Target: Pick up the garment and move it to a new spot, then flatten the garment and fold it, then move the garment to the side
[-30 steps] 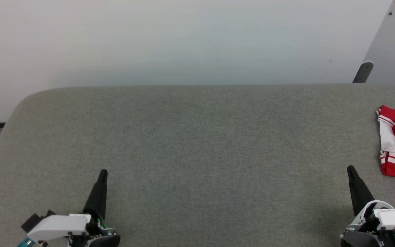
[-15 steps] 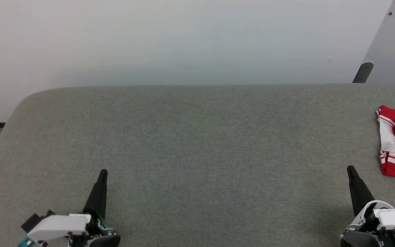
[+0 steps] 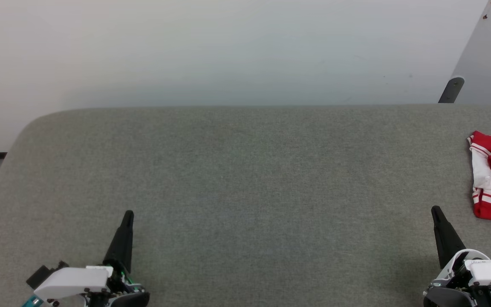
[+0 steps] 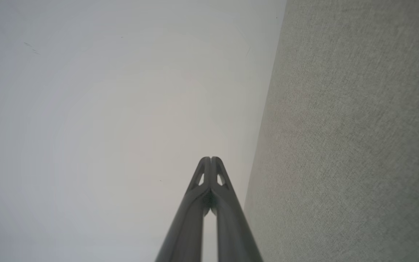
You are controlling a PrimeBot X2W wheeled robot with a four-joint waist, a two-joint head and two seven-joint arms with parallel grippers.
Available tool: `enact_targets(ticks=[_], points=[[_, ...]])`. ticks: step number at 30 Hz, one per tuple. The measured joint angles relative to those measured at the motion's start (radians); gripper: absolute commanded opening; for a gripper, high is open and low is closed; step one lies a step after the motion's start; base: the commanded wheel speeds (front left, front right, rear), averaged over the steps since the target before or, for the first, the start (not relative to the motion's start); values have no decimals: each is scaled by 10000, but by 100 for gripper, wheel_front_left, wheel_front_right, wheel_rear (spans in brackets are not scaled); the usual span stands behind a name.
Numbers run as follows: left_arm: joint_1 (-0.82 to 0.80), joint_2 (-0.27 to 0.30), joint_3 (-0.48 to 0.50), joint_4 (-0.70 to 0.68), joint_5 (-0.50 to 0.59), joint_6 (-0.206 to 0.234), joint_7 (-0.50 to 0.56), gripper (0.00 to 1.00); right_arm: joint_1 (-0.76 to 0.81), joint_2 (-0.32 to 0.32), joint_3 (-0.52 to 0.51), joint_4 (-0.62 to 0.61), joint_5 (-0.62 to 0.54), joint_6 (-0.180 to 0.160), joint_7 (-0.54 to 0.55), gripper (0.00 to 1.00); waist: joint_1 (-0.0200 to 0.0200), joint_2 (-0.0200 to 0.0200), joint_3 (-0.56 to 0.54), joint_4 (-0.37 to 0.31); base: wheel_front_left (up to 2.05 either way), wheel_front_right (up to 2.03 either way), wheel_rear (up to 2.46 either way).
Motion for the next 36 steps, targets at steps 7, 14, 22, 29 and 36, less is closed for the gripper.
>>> enact_targets(ticks=[7, 14, 22, 29, 36], points=[[0, 0, -2, 0, 0, 0, 0, 0, 0, 0, 0, 0, 0, 0, 0, 0, 0, 0, 0, 0, 0, 0, 0], [0, 0, -2, 0, 0, 0, 0, 0, 0, 0, 0, 0, -2, 0, 0, 0, 0, 0, 0, 0, 0, 0, 0], [0, -2, -4, 0, 0, 0, 0, 0, 0, 0, 0, 0, -2, 0, 0, 0, 0, 0, 0, 0, 0, 0, 0], [0, -2, -4, 0, 0, 0, 0, 0, 0, 0, 0, 0, 0, 0, 0, 0, 0, 0, 0, 0, 0, 0, 0], [0, -2, -4, 0, 0, 0, 0, 0, 0, 0, 0, 0, 0, 0, 0, 0, 0, 0, 0, 0, 0, 0, 0]])
